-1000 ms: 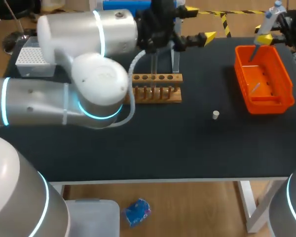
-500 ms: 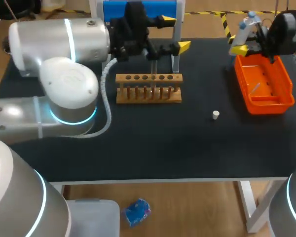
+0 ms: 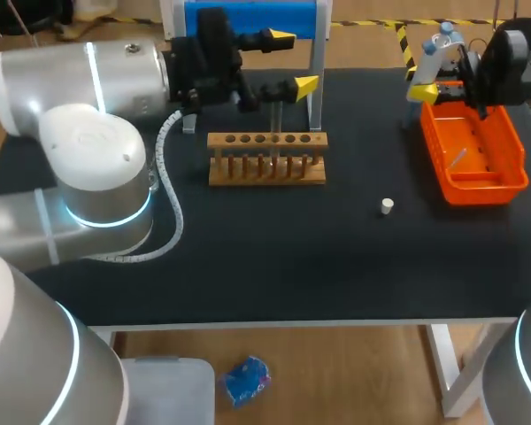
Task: Invert the test tube, pick up the pipette, mount the tip to pipette, aspirate from beaker and dispense into the tube, eject the tip, return the pipette, and cap with the stopper.
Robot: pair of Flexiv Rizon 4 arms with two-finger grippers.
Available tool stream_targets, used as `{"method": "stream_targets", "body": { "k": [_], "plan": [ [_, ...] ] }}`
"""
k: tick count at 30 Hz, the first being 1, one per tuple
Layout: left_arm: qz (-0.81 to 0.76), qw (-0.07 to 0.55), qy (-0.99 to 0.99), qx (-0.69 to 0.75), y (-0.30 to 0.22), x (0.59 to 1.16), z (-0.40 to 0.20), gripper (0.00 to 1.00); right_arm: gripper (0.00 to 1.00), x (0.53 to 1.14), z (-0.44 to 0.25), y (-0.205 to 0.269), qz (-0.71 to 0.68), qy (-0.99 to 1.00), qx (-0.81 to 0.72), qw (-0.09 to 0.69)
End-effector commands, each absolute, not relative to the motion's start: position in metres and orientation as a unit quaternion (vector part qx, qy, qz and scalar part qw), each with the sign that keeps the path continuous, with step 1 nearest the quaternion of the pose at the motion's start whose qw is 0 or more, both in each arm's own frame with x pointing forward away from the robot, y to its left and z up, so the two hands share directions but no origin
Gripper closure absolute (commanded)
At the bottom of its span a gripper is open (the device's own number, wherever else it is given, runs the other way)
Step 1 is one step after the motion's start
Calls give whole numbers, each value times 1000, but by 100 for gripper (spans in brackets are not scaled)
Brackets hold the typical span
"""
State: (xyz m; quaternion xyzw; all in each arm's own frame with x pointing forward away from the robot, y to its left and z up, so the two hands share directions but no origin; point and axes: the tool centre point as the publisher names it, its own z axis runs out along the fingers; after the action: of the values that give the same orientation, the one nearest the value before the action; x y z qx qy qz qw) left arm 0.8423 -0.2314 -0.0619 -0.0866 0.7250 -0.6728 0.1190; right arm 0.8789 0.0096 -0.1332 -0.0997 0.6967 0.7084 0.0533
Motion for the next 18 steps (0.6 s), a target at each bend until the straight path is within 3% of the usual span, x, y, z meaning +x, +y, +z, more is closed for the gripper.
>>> {"method": "stream_targets", "body": {
  "k": [1,18],
  "plan": [
    [-701,130,696,-79,-228,843,-68,0,100,876,-137,13,709,696,-100,50],
    [-679,136,718,-67,-207,818,-104,0,100,836,-168,99,728,675,-122,4]
  ]
}}
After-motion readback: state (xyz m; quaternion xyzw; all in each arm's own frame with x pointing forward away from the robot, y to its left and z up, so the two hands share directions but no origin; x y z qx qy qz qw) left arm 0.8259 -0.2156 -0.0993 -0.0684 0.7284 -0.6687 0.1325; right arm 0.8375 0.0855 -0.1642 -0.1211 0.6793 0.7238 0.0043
